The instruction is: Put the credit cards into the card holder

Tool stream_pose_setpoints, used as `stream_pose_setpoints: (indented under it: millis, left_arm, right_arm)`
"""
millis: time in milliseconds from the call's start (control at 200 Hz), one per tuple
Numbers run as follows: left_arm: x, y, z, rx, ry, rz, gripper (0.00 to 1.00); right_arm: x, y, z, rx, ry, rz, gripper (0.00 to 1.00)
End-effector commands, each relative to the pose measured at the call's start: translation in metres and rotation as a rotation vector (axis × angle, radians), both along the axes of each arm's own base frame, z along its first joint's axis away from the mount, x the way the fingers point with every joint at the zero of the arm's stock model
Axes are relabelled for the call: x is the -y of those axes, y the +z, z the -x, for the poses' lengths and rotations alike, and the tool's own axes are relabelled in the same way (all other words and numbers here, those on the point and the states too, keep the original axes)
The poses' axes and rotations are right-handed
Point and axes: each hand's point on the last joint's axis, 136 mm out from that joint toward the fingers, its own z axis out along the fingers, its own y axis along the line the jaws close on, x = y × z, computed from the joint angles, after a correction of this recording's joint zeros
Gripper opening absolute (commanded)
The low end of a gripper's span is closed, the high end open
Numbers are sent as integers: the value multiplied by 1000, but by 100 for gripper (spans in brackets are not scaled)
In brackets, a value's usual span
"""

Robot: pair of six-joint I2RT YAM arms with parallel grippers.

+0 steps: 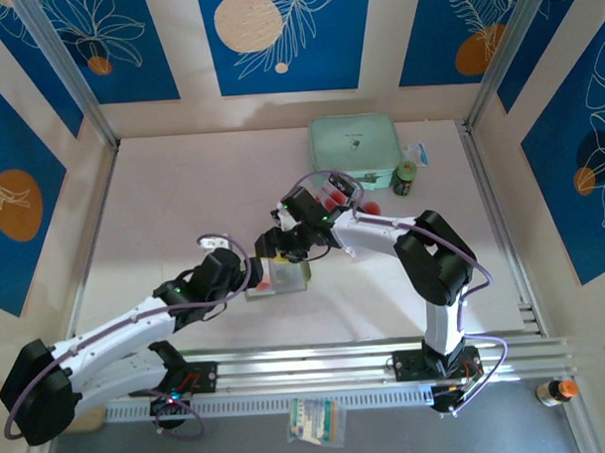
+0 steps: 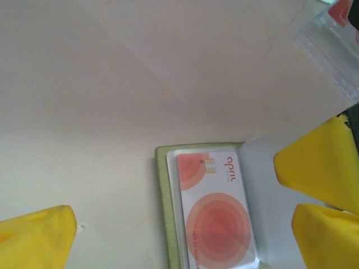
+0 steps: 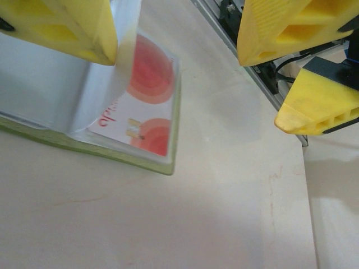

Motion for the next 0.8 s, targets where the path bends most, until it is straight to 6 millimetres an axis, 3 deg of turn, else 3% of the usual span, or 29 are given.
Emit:
stream_pose_setpoints:
  millis: [0,380,795]
  left_arm:
    - [-23,-2,3,7,79,-35,98]
    - [-34,-3,9,12,110,-26,99]
    - [-27,-31,9,-50,87,-41,99]
  right_arm:
    - [-12,1,9,-38,28,9,59]
    - [-43,-25,5,-111,59,19,59]
    - [-42,-34,2,-152,37,10,59]
